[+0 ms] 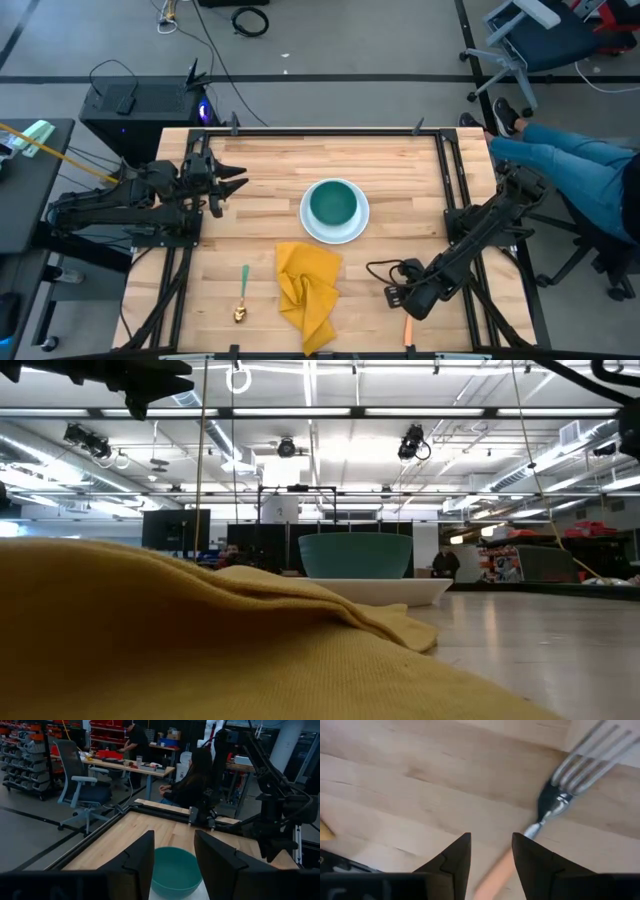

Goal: Set table place
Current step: Stack the green bowl on top of the white plate

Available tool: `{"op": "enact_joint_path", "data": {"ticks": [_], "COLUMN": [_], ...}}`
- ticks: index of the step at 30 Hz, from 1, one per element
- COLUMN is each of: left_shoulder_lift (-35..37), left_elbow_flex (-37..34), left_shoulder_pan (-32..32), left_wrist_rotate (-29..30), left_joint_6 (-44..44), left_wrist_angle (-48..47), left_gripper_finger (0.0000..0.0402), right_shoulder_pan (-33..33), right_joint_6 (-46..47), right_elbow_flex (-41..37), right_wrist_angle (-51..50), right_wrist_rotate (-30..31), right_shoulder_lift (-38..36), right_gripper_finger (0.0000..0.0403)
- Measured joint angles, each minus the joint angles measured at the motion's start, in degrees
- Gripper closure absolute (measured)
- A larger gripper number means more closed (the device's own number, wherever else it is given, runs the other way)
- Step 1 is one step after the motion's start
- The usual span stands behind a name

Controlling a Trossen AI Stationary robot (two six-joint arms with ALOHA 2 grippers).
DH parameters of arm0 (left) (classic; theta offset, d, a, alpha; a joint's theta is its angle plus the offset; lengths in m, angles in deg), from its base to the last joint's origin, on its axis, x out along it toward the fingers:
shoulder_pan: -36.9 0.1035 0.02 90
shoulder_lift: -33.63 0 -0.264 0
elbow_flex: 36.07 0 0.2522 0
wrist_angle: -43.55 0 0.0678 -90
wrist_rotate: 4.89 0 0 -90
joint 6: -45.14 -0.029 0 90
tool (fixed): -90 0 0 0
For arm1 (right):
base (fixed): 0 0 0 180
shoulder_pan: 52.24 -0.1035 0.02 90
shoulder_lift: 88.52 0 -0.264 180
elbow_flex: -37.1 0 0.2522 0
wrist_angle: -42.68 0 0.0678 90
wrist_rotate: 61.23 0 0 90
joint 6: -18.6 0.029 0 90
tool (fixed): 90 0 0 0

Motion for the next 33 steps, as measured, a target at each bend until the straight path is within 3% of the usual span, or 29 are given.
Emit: {"op": "enact_joint_path", "data": {"ticks": [10,33], "left_shoulder_lift": [0.01,0.02], "left_elbow_flex": [0.02,0.02], "left_shoulder_pan": [-0.01,-0.02], "left_wrist_rotate": [-0.01,0.00], "left_joint_6": [0.00,0.00], "left_wrist_angle": [0.01,0.04], "left_gripper_finger": [0.0259,0.0261], "right_shoulder_pan": [-6.32,-4.33], "right_joint_6": [12.09,9.80], "right_elbow_flex": [0.02,0.11], "right_wrist_angle": [1.54,6.08], "right_wrist_rotate": [-3.25,-3.95], "right_shoulder_lift": [0.68,6.95], "right_gripper_finger": [0.0251,0.0251]}}
